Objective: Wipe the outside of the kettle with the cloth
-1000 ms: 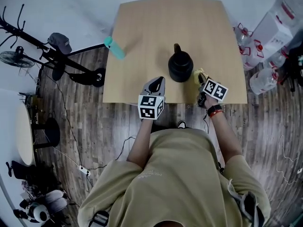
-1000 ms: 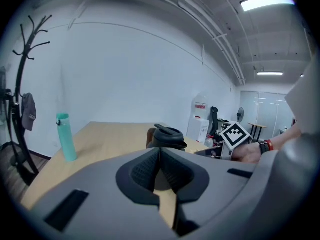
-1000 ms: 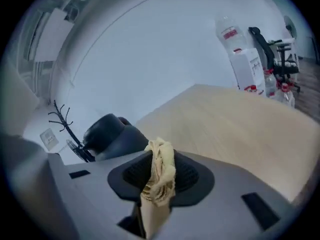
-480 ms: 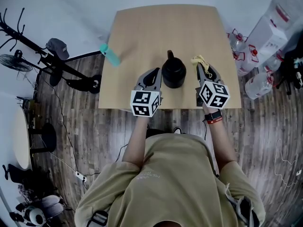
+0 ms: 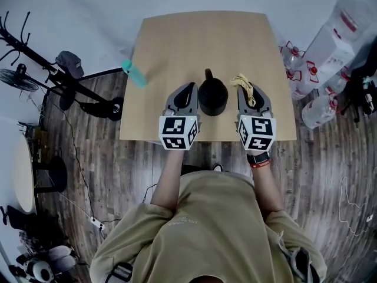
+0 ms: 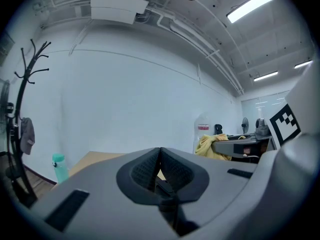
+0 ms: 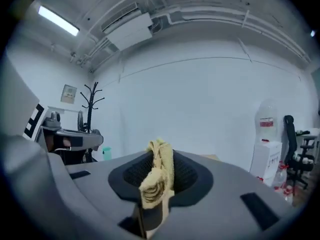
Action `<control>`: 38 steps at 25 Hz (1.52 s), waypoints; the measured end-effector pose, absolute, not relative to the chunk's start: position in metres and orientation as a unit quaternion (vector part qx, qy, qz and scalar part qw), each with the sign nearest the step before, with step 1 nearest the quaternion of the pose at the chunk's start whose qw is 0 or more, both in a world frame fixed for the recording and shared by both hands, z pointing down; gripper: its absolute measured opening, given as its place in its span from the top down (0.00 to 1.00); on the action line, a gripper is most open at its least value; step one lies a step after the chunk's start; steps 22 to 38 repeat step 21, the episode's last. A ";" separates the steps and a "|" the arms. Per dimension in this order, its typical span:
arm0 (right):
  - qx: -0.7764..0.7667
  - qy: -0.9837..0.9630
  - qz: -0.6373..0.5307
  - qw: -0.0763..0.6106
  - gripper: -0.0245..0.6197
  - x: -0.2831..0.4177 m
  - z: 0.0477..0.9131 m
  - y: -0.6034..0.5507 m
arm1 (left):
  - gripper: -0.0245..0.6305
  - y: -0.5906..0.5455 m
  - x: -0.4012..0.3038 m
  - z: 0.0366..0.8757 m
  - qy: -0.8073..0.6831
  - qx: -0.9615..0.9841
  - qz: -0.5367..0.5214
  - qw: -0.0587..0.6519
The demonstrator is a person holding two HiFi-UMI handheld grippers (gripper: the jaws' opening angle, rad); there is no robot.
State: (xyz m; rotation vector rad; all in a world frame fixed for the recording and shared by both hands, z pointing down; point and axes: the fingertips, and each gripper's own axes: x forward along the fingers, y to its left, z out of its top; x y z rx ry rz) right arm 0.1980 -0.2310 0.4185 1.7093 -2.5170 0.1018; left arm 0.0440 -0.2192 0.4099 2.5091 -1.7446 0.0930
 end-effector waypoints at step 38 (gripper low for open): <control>0.568 -0.819 0.068 0.036 0.80 0.189 0.431 -0.231 | 0.93 -0.221 0.035 0.417 -0.559 0.828 0.029 0.046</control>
